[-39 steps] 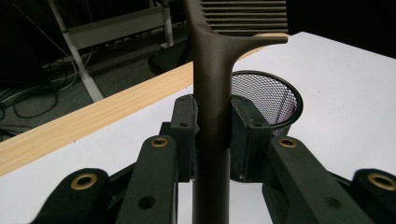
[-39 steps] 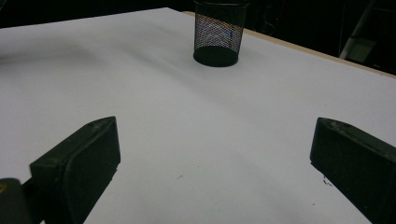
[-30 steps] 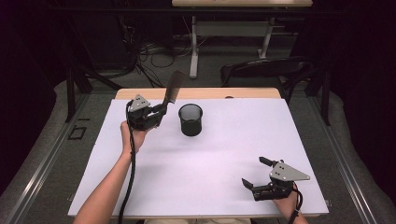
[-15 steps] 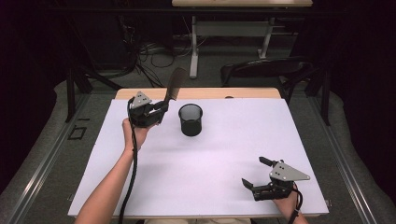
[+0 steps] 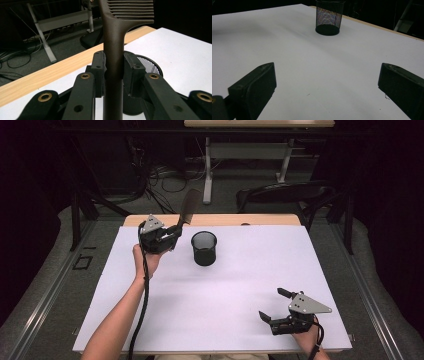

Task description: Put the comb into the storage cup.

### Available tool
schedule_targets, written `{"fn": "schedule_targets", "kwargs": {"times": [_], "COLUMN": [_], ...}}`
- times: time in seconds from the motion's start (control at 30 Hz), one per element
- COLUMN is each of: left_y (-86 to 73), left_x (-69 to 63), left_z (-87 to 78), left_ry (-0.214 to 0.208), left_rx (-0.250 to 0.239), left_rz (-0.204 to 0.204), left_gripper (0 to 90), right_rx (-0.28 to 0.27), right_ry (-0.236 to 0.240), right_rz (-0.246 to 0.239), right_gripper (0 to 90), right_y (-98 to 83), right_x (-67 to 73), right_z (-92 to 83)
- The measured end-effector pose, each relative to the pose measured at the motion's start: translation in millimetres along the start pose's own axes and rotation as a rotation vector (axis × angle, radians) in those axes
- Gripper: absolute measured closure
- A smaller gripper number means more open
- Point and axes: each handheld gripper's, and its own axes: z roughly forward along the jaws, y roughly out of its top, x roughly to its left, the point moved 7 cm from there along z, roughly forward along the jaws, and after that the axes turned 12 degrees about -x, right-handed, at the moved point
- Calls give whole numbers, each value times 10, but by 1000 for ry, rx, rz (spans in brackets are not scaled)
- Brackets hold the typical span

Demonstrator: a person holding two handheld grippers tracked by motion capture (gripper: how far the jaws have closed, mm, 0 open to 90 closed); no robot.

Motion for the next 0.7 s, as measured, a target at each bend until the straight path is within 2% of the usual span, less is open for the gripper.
{"fn": "schedule_targets", "kwargs": {"times": [0.7], "left_y": [109], "left_x": [-36], "left_z": [104], "left_ry": [-4], "left_rx": [-26], "left_rz": [-3], "left_gripper": [725], "right_rx": [2], "right_ry": [-1], "right_rz": [1], "right_gripper": [12], "right_y": [1], "right_x": [0], "right_z": [-8]}}
